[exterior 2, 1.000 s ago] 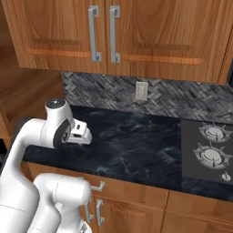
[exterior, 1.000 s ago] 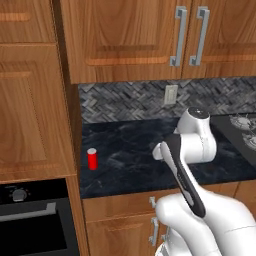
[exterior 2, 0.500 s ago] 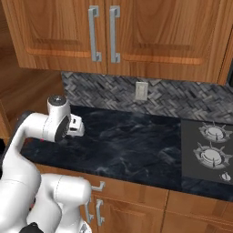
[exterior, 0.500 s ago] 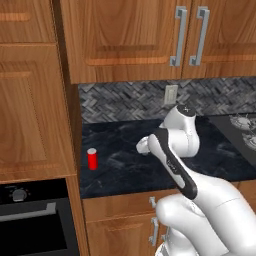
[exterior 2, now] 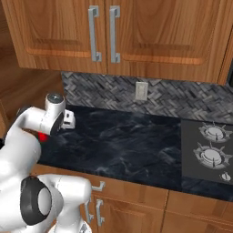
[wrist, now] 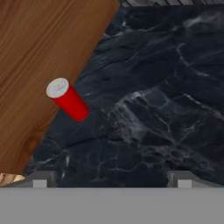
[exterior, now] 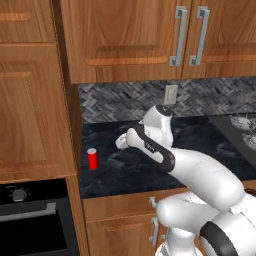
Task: Four empty soda cans are scattered around the kitchen. Gather all the cans and cluster them next to the stove for recycling.
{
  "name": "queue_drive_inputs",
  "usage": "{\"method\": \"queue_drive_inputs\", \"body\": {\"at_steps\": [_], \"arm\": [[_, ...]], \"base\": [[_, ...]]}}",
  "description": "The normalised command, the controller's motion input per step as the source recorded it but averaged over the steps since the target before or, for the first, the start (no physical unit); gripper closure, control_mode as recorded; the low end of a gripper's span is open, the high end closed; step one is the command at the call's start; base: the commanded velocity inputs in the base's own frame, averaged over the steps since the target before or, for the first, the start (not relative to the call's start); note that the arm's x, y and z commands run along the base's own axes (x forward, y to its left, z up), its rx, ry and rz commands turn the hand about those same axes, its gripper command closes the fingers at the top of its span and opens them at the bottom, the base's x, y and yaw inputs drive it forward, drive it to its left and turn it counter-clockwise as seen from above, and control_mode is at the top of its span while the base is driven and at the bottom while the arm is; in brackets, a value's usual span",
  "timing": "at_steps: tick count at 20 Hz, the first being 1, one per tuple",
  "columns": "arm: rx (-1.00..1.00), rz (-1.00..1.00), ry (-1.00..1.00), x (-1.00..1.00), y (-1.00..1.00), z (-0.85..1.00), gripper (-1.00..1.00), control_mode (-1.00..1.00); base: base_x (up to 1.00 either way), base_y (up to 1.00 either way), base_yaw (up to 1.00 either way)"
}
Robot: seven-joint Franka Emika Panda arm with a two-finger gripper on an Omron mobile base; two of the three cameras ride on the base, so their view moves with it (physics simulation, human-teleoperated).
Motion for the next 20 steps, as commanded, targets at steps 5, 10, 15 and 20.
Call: {"method": "queue_drive_inputs", "body": {"at_steps": [5, 10, 15, 20], "arm": [[0.02, 0.06, 0.01, 0.55, 0.89, -0.24, -1.00, -1.00], [0.00, 0.02, 0.02, 0.29, 0.69, -0.25, -1.00, -1.00], [0.00, 0.00, -0.01, 0.00, 0.02, 0.00, -1.00, -1.00], [0.00, 0.00, 0.00, 0.04, 0.03, -0.03, -1.00, -1.00]], "base": [[0.00, 0.00, 0.00], [0.00, 0.00, 0.00], [0.00, 0.00, 0.00], [0.00, 0.00, 0.00]]}}
